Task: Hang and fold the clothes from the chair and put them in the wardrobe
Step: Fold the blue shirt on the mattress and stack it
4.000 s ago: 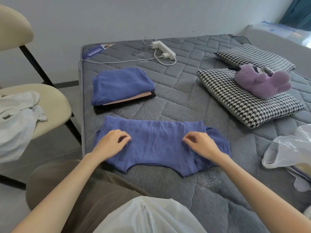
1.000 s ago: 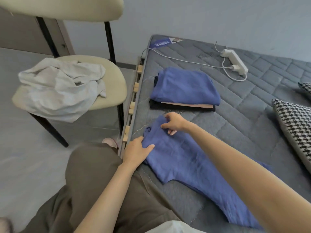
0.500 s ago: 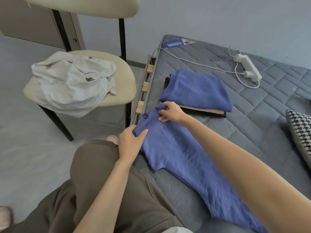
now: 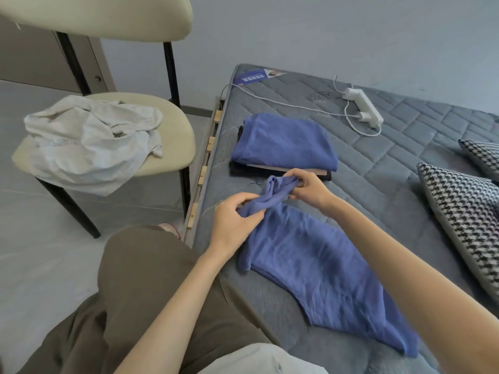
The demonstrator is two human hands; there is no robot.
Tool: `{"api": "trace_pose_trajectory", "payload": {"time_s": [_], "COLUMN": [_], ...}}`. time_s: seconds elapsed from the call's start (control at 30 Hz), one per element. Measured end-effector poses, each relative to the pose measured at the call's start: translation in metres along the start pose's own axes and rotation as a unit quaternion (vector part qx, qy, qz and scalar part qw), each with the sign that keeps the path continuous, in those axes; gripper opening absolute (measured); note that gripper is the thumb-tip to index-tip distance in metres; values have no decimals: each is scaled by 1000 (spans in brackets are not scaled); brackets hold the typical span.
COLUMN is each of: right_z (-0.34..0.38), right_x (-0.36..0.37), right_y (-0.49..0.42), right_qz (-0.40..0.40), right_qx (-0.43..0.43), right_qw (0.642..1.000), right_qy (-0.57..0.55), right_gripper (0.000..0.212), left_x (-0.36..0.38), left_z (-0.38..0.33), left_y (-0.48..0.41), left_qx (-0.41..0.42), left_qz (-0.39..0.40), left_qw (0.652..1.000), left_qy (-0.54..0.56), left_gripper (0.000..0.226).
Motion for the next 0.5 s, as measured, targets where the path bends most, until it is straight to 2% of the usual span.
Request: {"api": "trace_pose_trajectory", "payload": {"time_s": [0.07,0.2,0.33,0.43,0.5], "right_z": [-13,-37,-63,-79,-83], "right_x": [-18,-49,-66,-74,-75], "right_y": [14,44,63,73,78], "right_qz": [-13,-24,-31,-43,-52], "right_qx": [12,56,93,129,150], "right_qw": [1000,998,995,989,986], "right_qy": [-3,-5,18,60,44], "right_gripper": [38,34,38,41,42], "left_x": [21,61,94,105,107], "left_z": [-5,-7,2,10,13], "left_y": [14,45,75,90,94], "left_qx": [18,54,96,105,112], "left_qz": [31,128,242,285,294], "left_qw": [999,990,960,943,938], "left_qy": [-6,-29,-105,-135,-146], "left_gripper": [19,21,27,32,34]}}
Point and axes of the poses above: each hand's wrist, its own y-axis away from the middle knuckle, its own x-axis out of the palm, z = x × y, the point moved 5 cm from there along -y, towards the middle knuckle, and after that the axes turned 12 degrees about -z, right-handed, at the moved point
